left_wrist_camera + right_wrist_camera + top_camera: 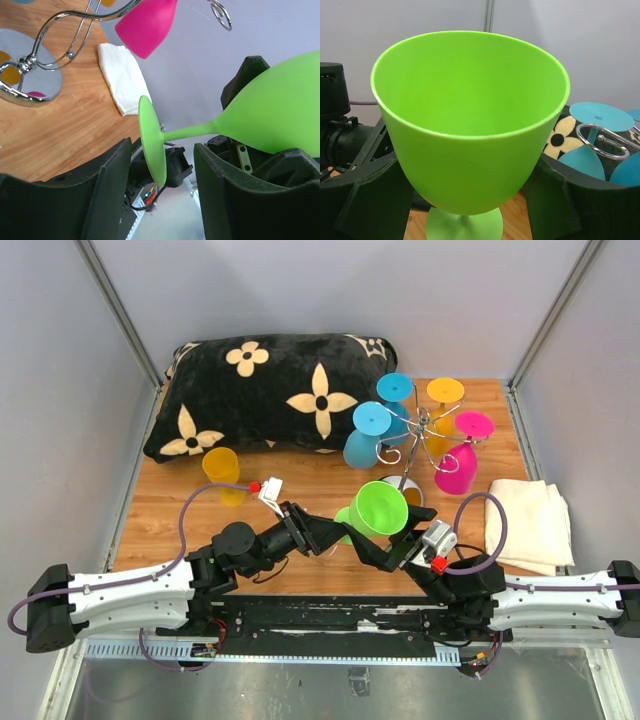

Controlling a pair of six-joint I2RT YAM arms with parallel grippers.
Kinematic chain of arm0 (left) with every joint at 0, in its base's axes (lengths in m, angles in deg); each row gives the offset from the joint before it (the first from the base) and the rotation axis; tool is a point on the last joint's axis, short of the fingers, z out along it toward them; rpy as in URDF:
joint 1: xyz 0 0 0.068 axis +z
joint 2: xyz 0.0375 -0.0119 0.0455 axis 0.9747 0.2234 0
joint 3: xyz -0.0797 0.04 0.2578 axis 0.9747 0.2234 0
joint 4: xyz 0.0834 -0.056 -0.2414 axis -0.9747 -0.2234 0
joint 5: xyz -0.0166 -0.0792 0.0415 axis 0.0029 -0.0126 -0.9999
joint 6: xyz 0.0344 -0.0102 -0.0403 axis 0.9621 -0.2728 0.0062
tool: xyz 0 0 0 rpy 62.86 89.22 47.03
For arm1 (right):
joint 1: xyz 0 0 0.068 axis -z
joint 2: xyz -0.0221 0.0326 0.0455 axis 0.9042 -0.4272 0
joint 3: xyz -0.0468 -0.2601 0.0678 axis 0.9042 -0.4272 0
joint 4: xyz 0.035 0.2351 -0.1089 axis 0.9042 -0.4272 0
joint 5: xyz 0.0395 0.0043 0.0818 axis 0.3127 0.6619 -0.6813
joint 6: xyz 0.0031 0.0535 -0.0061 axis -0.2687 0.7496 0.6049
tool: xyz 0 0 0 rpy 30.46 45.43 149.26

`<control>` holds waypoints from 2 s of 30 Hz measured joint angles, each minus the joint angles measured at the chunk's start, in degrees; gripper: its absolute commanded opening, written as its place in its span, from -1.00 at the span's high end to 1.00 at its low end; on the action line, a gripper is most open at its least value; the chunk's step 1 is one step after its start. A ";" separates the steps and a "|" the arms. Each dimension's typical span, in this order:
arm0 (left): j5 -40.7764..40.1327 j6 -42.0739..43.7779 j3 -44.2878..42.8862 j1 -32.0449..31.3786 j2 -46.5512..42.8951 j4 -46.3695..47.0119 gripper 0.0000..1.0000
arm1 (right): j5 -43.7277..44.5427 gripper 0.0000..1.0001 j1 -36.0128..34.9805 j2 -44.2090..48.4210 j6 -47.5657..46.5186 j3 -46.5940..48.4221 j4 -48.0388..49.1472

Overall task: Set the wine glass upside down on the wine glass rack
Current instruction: Pick up the wine glass at the center of the board.

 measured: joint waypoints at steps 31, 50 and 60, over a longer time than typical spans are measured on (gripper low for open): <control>-4.52 -0.68 -0.59 -0.74 -1.44 -0.61 0.99 | 1.27 -0.98 0.00 3.17 0.26 -3.56 -1.44; -19.04 21.03 -9.31 -0.79 -18.91 -26.99 0.99 | 6.56 -0.97 0.00 10.03 16.35 -9.01 -24.35; -36.68 38.73 -18.86 -0.79 -26.21 -44.11 0.99 | 10.69 -0.96 0.02 -6.21 32.83 -6.08 -40.85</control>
